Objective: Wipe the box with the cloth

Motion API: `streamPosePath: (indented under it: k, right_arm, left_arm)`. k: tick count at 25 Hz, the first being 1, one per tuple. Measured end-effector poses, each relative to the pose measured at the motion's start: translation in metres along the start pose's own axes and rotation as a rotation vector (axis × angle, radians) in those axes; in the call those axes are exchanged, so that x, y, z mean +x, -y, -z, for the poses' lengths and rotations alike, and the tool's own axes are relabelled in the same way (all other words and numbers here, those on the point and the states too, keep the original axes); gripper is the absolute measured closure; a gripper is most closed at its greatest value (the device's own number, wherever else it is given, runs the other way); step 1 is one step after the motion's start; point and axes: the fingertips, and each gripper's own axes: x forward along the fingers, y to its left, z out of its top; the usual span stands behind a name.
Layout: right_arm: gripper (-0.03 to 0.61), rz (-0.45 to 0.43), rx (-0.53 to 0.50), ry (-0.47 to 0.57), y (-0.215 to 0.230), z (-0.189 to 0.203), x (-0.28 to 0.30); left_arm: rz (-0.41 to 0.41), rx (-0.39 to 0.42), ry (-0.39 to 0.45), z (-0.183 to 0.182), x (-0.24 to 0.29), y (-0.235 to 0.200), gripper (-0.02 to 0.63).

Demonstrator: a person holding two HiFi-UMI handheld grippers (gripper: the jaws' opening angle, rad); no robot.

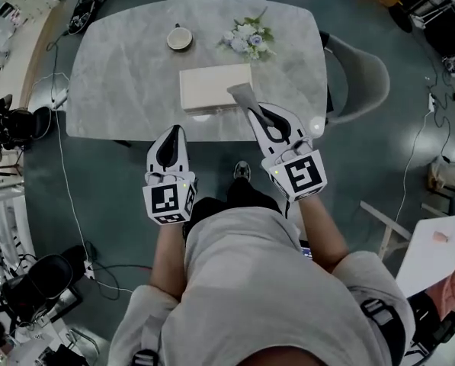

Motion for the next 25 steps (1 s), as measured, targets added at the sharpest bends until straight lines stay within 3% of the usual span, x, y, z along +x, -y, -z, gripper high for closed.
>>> streamPosePath:
  k: [8,14,16,20,25]
  right_arm:
    - [0.535,-0.105,-0.163,-0.105,0.021,0.028,0.061]
    - [0.535,-0.191,-0.203,-0.163,0.016,0.052,0.119]
    - [0.535,-0.219,-0.178,-0.195,0.013,0.061,0.139]
    - [0.535,-0.278,-0.027,-0.257,0.007,0.080,0.178]
    - [0.535,-0.312,0.028,-0.347,0.002,0.106,0.224]
  left_arm:
    - [-0.070,-0.059,-0.097,0.043,0.041,-0.024,0.591]
    - [-0.088,-0.114,-0.139,0.076,0.063,-0.045,0.591]
    - [-0.085,-0.131,-0.150,0.084,0.071,-0.053,0.591]
    - [-0.082,-0.158,-0.171,0.094,0.085,-0.072,0.591]
    - [-0.061,-0.186,-0.202,0.107,0.106,-0.093,0.591]
